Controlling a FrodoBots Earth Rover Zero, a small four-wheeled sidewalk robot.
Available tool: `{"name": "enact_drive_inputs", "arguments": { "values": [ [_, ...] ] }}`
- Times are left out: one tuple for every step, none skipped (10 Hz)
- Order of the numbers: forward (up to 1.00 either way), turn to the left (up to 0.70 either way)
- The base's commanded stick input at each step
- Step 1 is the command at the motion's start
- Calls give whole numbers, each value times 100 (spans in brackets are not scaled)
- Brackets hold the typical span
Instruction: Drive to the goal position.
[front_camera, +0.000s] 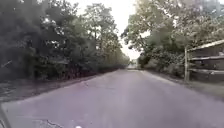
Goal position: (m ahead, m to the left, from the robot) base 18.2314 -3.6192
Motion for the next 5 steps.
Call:
{"name": "enact_drive_inputs", "arguments": {
  "values": [
    [100,0],
    [100,0],
    [100,0],
    [100,0],
    [100,-5]
  ]
}}
